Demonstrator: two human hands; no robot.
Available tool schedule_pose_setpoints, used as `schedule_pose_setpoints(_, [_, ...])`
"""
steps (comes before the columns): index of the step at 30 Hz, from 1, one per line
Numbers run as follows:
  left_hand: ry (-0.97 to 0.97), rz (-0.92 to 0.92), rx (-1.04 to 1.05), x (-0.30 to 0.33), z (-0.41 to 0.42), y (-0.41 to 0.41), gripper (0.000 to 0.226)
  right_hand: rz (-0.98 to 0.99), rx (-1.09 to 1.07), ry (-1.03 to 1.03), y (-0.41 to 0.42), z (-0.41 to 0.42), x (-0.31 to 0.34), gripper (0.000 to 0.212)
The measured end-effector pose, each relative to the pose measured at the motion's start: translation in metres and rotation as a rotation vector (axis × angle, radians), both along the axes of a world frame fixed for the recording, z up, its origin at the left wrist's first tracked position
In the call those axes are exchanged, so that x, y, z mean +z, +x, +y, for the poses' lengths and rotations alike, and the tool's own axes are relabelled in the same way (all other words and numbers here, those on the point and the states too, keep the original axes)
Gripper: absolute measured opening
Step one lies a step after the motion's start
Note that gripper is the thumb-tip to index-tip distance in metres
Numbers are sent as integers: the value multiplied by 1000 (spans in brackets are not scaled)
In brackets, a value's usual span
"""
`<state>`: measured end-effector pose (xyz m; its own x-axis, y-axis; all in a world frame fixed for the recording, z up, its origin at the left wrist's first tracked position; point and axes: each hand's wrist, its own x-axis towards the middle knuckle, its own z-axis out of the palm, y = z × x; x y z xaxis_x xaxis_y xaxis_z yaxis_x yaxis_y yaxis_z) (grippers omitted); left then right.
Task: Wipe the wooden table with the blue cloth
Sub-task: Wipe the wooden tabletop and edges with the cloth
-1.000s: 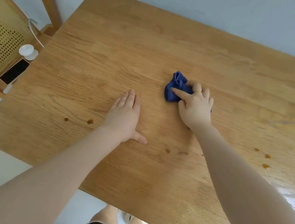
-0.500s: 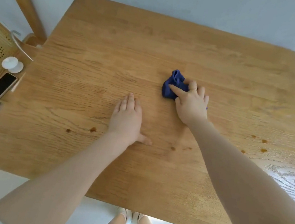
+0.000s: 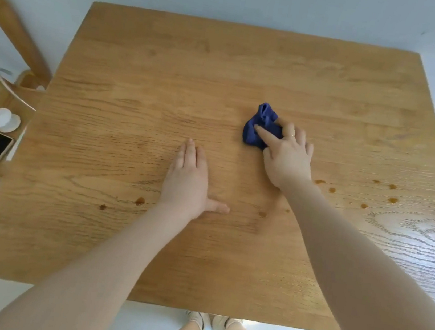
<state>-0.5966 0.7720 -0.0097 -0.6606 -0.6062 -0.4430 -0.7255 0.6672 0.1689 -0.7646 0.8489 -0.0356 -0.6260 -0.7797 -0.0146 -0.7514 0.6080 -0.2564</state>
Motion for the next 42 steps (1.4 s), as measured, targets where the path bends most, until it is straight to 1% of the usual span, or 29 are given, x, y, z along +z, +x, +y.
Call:
schedule_pose_setpoints(2, [23,-12,-2,1,0,1,137,-34,-109,13,-6,-8,5,47])
schedule_pose_setpoints(5, [40,-68,-5,4,2,-1,137,-29,-85,-2,10,12,5,49])
schedule_pose_setpoints(7, [30,-90,-16,4,1,-4,137,-42,-28,-40,31,40,3,50])
schedule_pose_setpoints(9, [34,-89,-9,5,1,-4,137,-78,78,-32,46,64,3,51])
schedule_pose_setpoints(11, [50,-84,7,5,1,-3,137,-25,192,-22,35,71,1,51])
schedule_pose_setpoints(12, [50,-91,7,5,1,-3,137,-2,216,-19,23,68,1,50])
schedule_pose_setpoints(13, [44,-111,2,5,1,-3,136,13,198,-12,9,61,2,50])
schedule_pose_setpoints(15, [24,-169,-6,5,2,-5,136,11,92,19,-18,41,4,49])
schedule_pose_setpoints(17, [7,-188,6,6,5,-7,135,-3,4,15,-36,26,6,47])
schedule_pose_setpoints(19, [1,-172,13,10,10,-8,132,-32,-6,-10,-34,29,5,48])
schedule_pose_setpoints(20, [3,-157,6,12,13,-9,127,-41,26,-40,-27,39,2,48])
schedule_pose_setpoints(23, [101,-94,-52,16,20,-16,108,-124,225,-121,0,82,-3,46])
schedule_pose_setpoints(25, [148,-44,-91,19,24,-23,98,-160,359,-129,-4,94,-5,46])
schedule_pose_setpoints(26, [146,-17,-108,20,25,-27,94,-160,379,-137,-14,91,-5,45])
schedule_pose_setpoints(27, [141,16,-118,20,27,-32,90,-144,359,-151,-26,82,-6,45])
schedule_pose_setpoints(30, [167,108,-103,20,37,-43,81,-80,209,-169,-63,45,-8,41])
schedule_pose_setpoints(32, [166,116,-96,18,47,-50,79,-80,155,-136,-77,30,-8,39])
schedule_pose_setpoints(34, [129,116,-93,12,57,-55,80,-91,152,-124,-75,32,-6,38])
schedule_pose_setpoints(36, [103,131,-95,9,69,-62,87,-85,214,-154,-60,55,-5,37])
schedule_pose_setpoints(38, [118,113,-77,8,78,-67,102,-113,348,-174,-43,90,-6,38])
schedule_pose_setpoints(40, [110,47,-88,8,81,-71,118,-134,491,-157,-44,113,-6,37])
schedule_pose_setpoints(42, [53,-25,-118,8,82,-75,127,-132,527,-159,-63,110,-5,38])
